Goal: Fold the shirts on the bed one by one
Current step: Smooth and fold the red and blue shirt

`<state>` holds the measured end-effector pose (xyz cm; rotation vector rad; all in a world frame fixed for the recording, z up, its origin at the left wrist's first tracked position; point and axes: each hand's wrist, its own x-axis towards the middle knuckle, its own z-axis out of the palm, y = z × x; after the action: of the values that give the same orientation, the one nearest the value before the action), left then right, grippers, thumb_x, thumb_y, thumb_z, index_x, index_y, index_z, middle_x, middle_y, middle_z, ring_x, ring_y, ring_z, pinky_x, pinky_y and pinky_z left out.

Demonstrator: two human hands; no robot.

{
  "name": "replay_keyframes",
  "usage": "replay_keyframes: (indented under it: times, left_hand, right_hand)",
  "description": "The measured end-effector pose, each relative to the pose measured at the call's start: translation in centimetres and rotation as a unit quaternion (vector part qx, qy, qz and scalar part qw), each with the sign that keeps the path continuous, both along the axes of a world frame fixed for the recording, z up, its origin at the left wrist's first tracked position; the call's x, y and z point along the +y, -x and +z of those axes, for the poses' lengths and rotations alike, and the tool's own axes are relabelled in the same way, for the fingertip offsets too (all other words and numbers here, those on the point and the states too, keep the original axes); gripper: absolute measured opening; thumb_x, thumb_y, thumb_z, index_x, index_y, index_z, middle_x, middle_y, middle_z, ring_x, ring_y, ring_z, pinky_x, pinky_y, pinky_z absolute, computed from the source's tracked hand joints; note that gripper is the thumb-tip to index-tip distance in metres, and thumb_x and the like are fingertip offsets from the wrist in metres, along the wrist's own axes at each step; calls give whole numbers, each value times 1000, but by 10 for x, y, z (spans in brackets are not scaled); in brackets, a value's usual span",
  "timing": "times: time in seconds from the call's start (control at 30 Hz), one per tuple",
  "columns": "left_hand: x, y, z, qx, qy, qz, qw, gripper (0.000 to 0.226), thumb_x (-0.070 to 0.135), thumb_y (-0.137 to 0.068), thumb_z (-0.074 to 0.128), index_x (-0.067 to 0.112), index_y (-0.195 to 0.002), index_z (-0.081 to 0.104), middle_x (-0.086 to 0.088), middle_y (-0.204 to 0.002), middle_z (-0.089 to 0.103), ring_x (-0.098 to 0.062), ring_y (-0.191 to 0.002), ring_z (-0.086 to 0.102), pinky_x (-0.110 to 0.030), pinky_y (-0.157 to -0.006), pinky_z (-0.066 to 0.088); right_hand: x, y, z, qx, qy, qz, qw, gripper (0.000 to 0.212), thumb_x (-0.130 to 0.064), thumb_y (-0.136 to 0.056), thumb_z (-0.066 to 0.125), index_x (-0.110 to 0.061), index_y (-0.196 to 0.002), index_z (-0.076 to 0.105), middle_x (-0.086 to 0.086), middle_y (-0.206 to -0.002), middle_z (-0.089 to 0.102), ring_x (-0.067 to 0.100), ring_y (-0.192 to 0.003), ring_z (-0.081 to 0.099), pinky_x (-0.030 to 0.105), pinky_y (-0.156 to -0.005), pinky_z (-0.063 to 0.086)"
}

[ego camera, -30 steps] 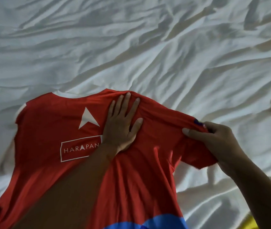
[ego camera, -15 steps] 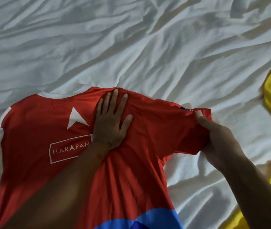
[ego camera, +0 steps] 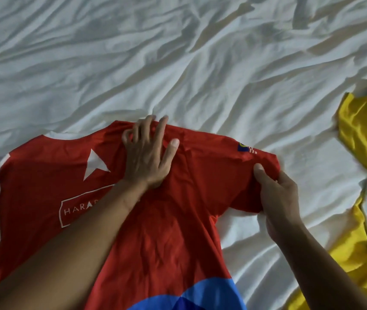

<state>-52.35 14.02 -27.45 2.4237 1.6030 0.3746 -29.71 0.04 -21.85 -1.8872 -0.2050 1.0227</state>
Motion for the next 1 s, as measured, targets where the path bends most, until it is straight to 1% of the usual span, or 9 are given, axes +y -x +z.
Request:
replay_keyframes:
  times: [0.17, 0.27, 0.37, 0.47, 0.67, 0.73, 0.83, 0.9, 1.0]
  left_hand:
    - [36, -56, 27, 81, 95, -110, 986, 53, 75, -96, 36, 30, -109, 61, 8, -112, 61, -19, -115, 53, -55, -109, 27]
    - [44, -74, 31, 67, 132, -157, 976, 29, 56, -102, 52, 30, -88, 53, 13, -88, 58, -15, -100, 55, -47, -105, 28]
    - [48, -80, 29, -30, 174, -102, 979, 26, 44, -106, 52, 25, -88, 53, 10, -72, 55, -6, -78, 53, -45, -105, 29]
    - [48, -83, 25, -45, 191, -82, 977, 23, 43, -107, 50, 27, -89, 52, 10, -70, 56, -6, -77, 54, -43, -105, 28]
    - [46, -84, 25, -31, 188, -76, 979, 24, 41, -107, 51, 23, -92, 56, 9, -70, 56, -10, -81, 56, -41, -104, 27]
    - [41, -83, 23, -30, 164, -84, 982, 22, 41, -106, 53, 23, -94, 57, 11, -76, 57, -12, -86, 57, -43, -105, 29]
    - [19, -81, 23, -18, -6, -72, 997, 19, 39, -101, 61, 21, -108, 63, 3, -103, 60, -25, -106, 55, -48, -99, 34]
    - [-5, -78, 29, -53, -93, -41, 993, 22, 30, -98, 62, 18, -116, 65, -6, -115, 59, -30, -113, 54, -48, -97, 37]
    - [-49, -68, 22, -57, -86, -34, 994, 30, 22, -100, 56, 14, -128, 65, -12, -129, 60, -36, -123, 55, -52, -100, 40]
  right_hand:
    - [20, -13, -7, 17, 5, -46, 999, 30, -48, -95, 69, -21, -86, 78, -2, -84, 76, 19, -84, 72, 46, -83, 61]
    - [36, -30, -10, -6, -24, -76, 997, 21, -34, -99, 67, -25, -83, 78, -3, -74, 67, 16, -76, 61, 41, -75, 56]
    - [35, -38, -7, -38, -20, -64, 997, 25, -41, -102, 59, -24, -102, 76, -6, -86, 70, 15, -83, 64, 35, -76, 54]
    - [13, -27, -11, -51, 41, 18, 998, 54, -67, -90, 56, -21, -117, 66, 0, -102, 73, 20, -93, 71, 46, -86, 60]
    - [-15, -8, -12, -198, 44, 56, 978, 35, -26, -97, 70, -26, -124, 48, -13, -88, 62, 15, -86, 66, 42, -84, 55]
    - [-23, -12, -12, -273, 67, 90, 956, 42, -28, -98, 68, -23, -133, 45, -4, -89, 63, 28, -90, 67, 40, -76, 49]
    - [-28, -13, -12, -414, 121, 141, 891, 50, -35, -99, 63, -21, -141, 41, 8, -124, 59, 33, -111, 61, 44, -78, 49]
    - [-23, -1, -10, -513, 74, 186, 835, 46, -34, -102, 56, -15, -143, 48, 14, -140, 54, 37, -125, 52, 52, -97, 47]
    - [-7, 18, -20, -541, -8, 347, 766, 56, -37, -106, 41, -15, -157, 42, 15, -167, 30, 36, -156, 21, 51, -124, 22]
